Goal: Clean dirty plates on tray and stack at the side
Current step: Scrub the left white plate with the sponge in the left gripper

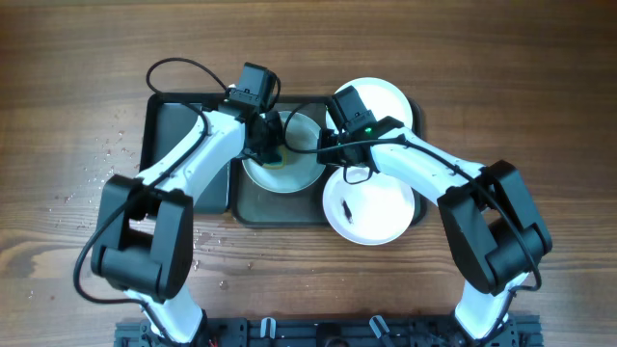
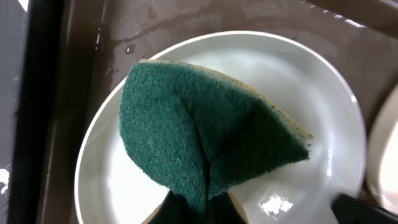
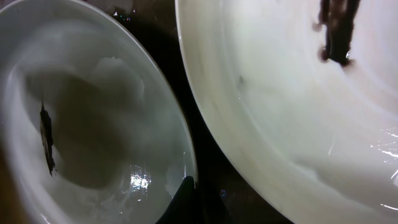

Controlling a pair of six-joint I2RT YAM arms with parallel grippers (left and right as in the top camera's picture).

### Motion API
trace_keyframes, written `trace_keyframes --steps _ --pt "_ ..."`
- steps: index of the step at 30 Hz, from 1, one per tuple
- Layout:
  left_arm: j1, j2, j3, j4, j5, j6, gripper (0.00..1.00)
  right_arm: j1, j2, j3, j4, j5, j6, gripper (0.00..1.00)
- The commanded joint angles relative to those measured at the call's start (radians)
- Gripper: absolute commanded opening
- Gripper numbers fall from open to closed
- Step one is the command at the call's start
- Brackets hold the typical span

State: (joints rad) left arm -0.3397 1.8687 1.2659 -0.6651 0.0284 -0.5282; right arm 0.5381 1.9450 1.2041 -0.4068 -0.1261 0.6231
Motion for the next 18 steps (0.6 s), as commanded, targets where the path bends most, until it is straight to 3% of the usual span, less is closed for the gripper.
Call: trace_keyframes --steps 1,12,15,18 --pt "0.002 0.047 -0.006 0.023 -0.035 0.027 0.04 -0.002 -0.018 -0.002 -0.005 0.022 -0.024 0.04" --pt "0.009 0.217 -0.006 0.072 0.036 0.027 0.04 -0.002 -0.018 -0.002 -0.004 0.008 -0.081 0.04" --pt "0.009 0.26 -0.006 0.071 0.121 0.035 0.04 -0.002 -0.018 -0.002 -0.002 -0.04 -0.14 0.05" --pt "0.009 0.285 -0.006 0.076 0.277 0.117 0.04 -0.002 -0.018 -0.002 -0.002 -0.063 -0.179 0.04"
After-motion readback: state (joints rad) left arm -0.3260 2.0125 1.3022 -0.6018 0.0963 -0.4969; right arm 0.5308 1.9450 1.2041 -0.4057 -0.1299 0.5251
